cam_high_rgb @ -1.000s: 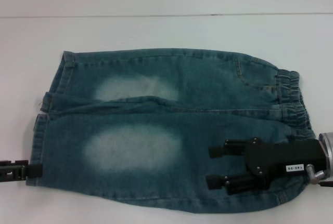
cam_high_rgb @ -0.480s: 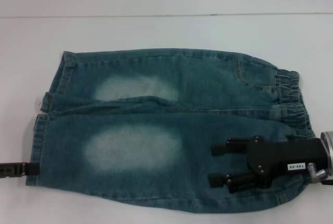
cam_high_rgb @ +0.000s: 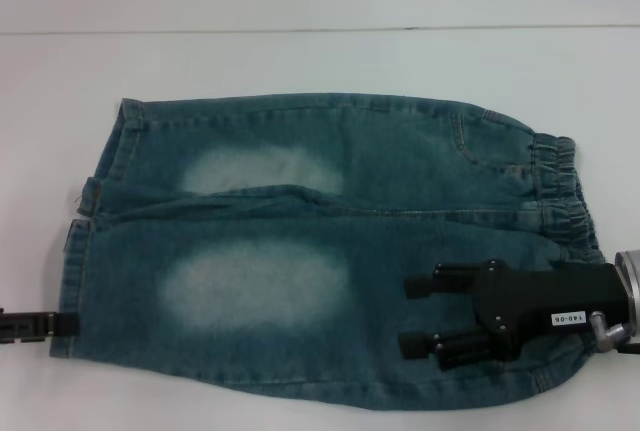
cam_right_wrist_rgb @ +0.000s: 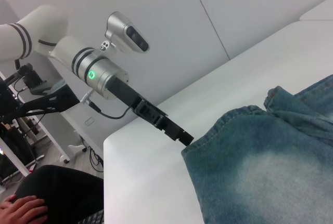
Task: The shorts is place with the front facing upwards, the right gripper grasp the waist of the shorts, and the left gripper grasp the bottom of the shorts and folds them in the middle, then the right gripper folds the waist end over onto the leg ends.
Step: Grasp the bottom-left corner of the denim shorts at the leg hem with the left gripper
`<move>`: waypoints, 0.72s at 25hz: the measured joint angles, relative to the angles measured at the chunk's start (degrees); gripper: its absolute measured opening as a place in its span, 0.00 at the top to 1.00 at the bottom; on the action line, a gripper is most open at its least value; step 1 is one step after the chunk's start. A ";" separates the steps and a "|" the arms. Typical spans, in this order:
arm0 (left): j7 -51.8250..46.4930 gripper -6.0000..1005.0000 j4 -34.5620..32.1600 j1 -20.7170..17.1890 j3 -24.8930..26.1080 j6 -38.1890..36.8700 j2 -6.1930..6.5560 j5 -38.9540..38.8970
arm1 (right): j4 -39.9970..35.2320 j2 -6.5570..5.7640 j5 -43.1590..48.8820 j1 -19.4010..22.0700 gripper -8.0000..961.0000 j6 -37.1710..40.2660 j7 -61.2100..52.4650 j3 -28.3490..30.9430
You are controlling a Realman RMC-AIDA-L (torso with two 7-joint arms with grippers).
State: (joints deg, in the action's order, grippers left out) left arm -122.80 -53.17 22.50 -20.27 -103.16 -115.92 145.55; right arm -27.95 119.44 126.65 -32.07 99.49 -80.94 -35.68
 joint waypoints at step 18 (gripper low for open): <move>-0.07 0.20 -0.01 0.24 -2.20 0.99 -1.52 -0.01 | 0.00 0.00 0.00 0.26 0.02 0.00 0.61 -0.02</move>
State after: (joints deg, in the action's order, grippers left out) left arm -122.87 -53.18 22.74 -22.47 -102.17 -117.44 145.55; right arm -27.95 119.44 126.65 -31.81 99.49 -80.33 -35.70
